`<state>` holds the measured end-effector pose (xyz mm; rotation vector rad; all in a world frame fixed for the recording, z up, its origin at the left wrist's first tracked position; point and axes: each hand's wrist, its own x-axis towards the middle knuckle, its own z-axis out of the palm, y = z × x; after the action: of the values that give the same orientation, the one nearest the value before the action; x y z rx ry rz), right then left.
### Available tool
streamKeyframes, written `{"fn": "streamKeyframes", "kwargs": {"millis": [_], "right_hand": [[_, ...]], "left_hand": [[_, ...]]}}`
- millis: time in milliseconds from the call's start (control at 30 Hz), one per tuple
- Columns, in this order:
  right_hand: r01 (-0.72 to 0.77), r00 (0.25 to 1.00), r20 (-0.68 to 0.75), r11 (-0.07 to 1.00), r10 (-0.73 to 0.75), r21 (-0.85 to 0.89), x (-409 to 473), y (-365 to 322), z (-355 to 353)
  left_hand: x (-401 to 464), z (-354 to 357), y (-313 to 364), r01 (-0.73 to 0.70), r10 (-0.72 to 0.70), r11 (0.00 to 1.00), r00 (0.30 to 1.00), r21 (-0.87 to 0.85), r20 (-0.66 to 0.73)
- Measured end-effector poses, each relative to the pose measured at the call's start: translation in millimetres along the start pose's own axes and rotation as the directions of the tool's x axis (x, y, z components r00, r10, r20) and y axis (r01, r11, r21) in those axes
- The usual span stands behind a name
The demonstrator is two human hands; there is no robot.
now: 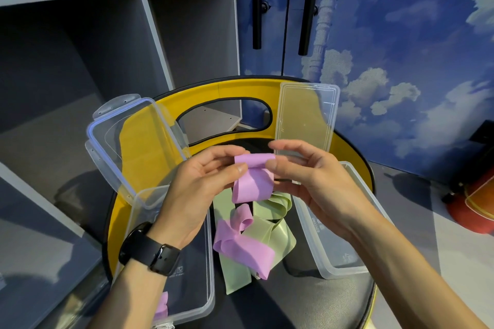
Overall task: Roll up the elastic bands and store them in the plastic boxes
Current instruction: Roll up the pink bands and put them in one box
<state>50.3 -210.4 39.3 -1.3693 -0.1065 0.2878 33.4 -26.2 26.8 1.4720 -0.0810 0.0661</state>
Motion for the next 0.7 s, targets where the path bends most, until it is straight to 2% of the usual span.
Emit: {"fn": "streamKeyframes", "kwargs": {"millis": [267, 533, 700], "right_hand": [[0.006, 1.000, -0.021, 1.000, -0.006, -0.018, 0.0, 0.7, -2.5], [0.034, 0.999, -0.006, 0.997, -0.034, -0.063, -0.2, 1.8, -1.8], [-0.016, 1.000, -0.014, 0.999, 0.015, -0.029, 0.1, 1.8, -1.0]], "left_hand": [[-0.8, 0.3, -1.1, 0.013, -0.013, 1.000, 1.000, -0.006, 0.029], [-0.9, 1.9, -1.5, 0.055, -0.055, 0.998, 0.998, -0.025, -0.003], [0.5, -1.7, -3.0, 0.039, -0.039, 0.999, 0.999, -0.002, 0.012]]}}
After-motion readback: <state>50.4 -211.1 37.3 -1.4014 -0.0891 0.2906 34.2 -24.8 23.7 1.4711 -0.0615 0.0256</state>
